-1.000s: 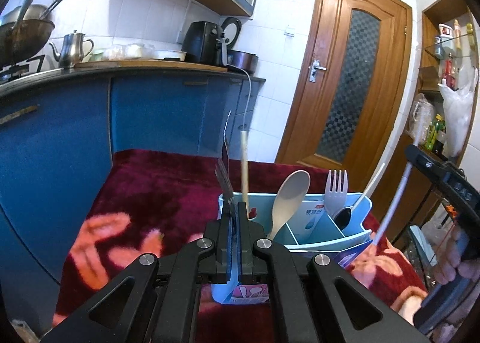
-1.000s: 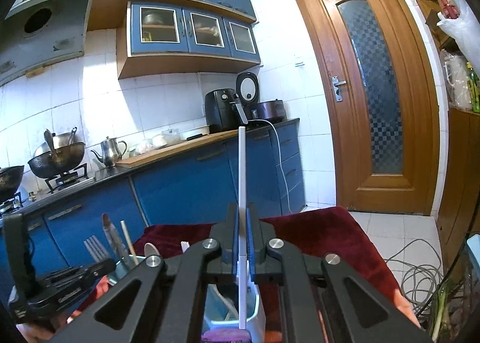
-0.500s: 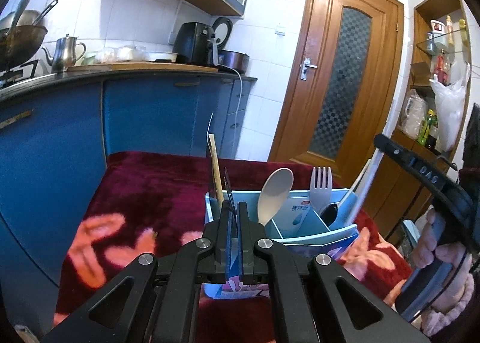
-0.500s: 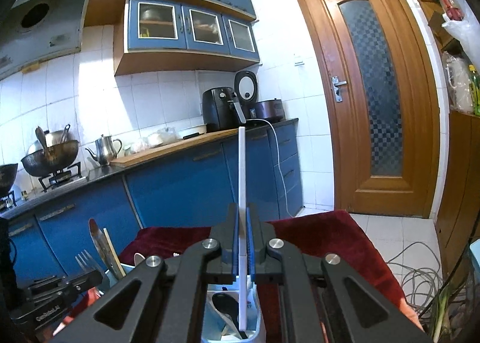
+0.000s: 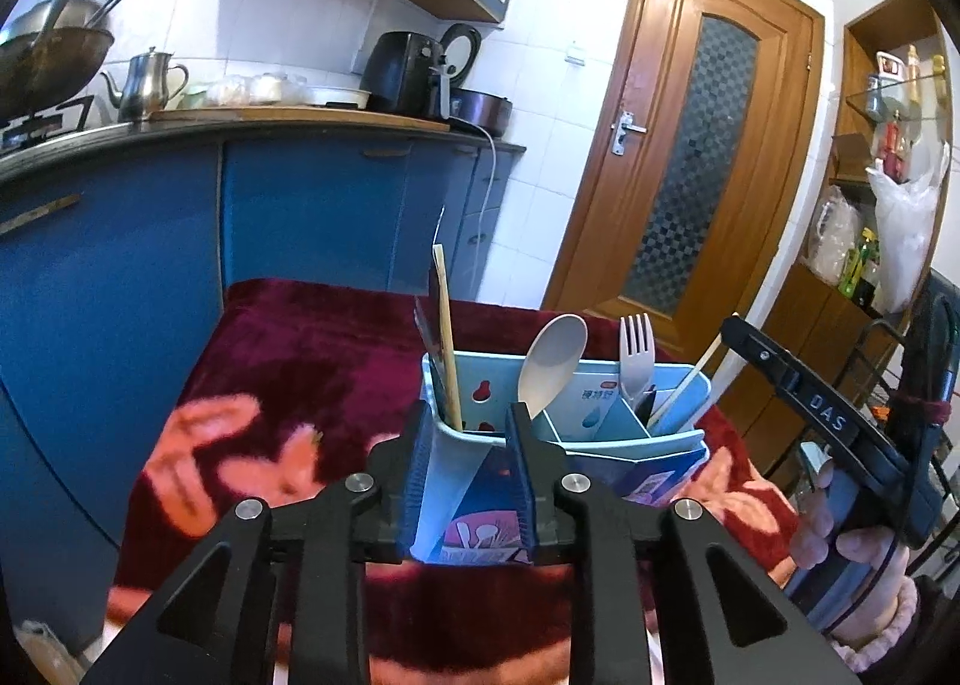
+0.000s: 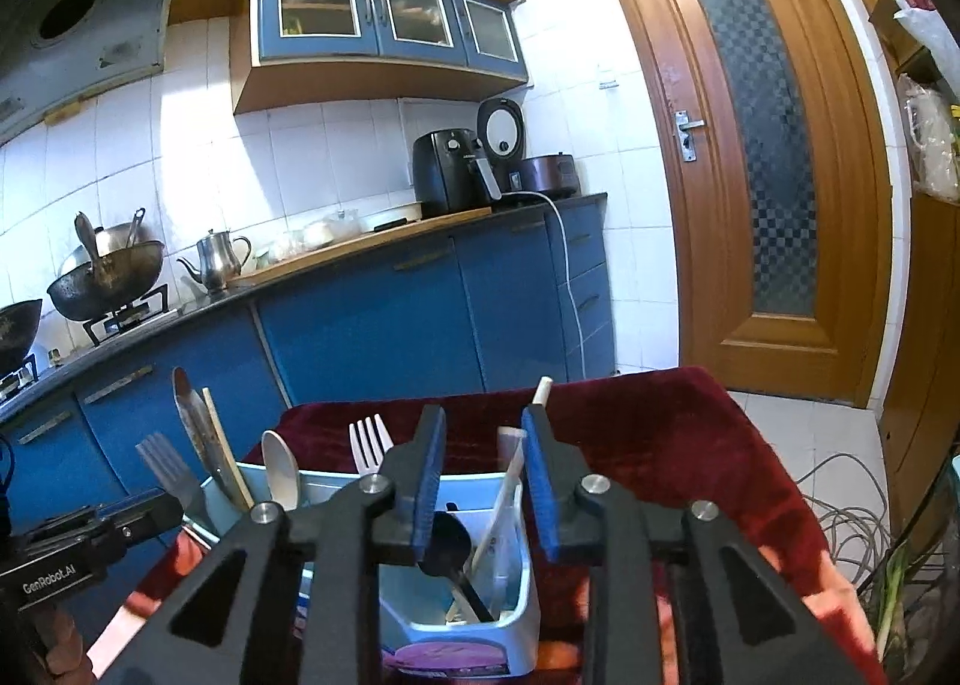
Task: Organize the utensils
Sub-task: 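Move both tools back down over the remaining fork and chopstick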
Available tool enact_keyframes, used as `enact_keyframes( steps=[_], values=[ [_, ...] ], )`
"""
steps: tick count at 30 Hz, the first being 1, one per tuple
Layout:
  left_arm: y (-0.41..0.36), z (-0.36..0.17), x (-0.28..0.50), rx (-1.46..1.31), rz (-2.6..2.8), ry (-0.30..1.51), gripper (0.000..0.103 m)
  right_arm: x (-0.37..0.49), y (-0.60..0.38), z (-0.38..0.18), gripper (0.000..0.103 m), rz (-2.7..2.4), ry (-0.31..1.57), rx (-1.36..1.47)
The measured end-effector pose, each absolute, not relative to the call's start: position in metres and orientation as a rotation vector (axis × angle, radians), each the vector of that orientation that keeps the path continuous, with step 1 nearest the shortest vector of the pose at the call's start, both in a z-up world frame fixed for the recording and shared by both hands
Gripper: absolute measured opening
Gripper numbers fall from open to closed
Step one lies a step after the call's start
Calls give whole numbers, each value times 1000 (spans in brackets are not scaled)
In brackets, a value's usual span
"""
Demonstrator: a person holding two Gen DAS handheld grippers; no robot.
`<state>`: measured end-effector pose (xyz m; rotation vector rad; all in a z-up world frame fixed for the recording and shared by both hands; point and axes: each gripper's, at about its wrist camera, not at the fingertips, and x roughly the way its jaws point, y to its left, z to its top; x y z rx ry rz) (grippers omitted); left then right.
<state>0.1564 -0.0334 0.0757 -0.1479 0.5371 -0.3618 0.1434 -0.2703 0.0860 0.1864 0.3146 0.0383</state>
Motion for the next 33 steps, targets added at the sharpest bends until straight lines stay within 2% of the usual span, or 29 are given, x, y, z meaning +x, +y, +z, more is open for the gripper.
enact_keyframes(
  steps=[7,20,33],
  values=[
    [-30,83,139,-152,-361,533,31,118,-279,95,36,43,298,224],
    [-34,79,102,-140,-398,582,32,60,-279,110,38,63,293,239],
    [-47,53,81,-118,-446,671,33,10,-273,82,39,36,383,240]
  ],
)
